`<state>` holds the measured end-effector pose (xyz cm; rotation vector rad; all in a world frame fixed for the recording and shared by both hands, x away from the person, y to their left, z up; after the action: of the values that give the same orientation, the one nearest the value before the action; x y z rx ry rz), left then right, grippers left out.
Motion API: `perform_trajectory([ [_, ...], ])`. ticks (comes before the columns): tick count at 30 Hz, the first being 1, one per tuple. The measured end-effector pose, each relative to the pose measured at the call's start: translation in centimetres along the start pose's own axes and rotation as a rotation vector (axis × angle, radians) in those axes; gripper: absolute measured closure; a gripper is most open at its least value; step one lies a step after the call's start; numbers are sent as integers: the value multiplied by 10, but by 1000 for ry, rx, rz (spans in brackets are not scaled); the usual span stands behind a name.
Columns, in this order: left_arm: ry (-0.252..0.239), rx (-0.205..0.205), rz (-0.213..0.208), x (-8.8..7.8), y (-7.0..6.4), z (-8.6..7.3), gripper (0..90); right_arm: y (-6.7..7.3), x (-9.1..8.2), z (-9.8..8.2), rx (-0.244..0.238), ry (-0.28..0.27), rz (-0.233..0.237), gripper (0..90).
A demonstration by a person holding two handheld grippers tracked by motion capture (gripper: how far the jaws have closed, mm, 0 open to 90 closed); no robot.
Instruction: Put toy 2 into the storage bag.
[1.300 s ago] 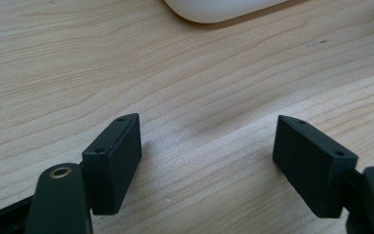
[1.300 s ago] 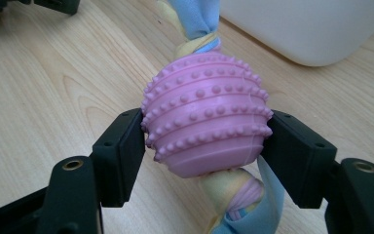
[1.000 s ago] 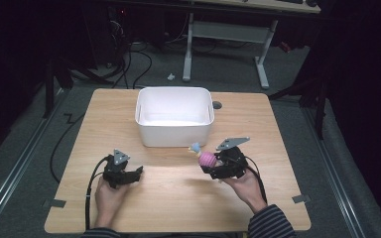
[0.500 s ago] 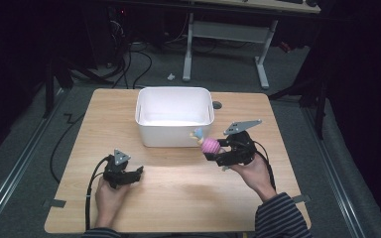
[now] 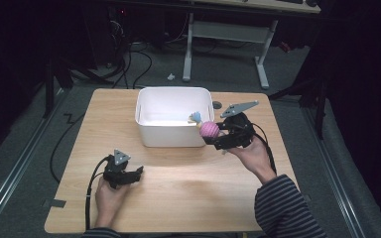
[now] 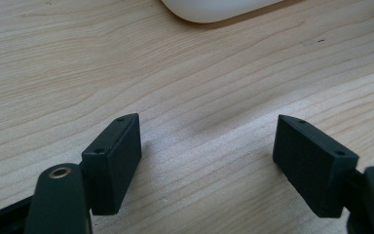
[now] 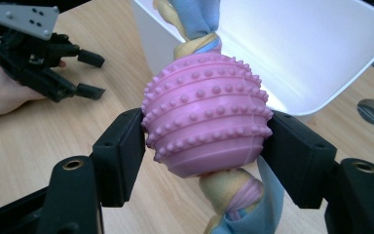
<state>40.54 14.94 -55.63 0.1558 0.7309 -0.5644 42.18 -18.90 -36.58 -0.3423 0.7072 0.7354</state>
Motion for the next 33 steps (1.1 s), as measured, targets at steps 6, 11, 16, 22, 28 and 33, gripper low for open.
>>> perform_trajectory([
  [6,0,0,0,0,0,0,262,-8,4,10,3,-2,-22,335],
  [11,1,0,0,0,0,0,262,-13,8,20,1,-14,-21,336],
  [16,0,-1,0,0,0,0,262,-15,12,29,-3,-14,-22,336],
  [22,1,1,0,0,0,0,261,-19,19,38,-9,-9,-29,335],
  [28,0,0,0,0,0,0,262,-23,24,46,-9,-19,-28,335],
  [33,0,0,0,0,0,0,261,-23,28,52,-15,-17,-24,335],
])
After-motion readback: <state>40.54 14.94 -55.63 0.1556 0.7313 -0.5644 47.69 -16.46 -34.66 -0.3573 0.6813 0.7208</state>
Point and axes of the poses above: each handheld gripper's, and its own axes: x roughly forward along the jaws, z roughly out of its top, y roughly to its left, the point moved 3 cm from there along x, roughly forward along the jaws, and after that the axes turned 4 degrees about -z, right-handed, at the moved point
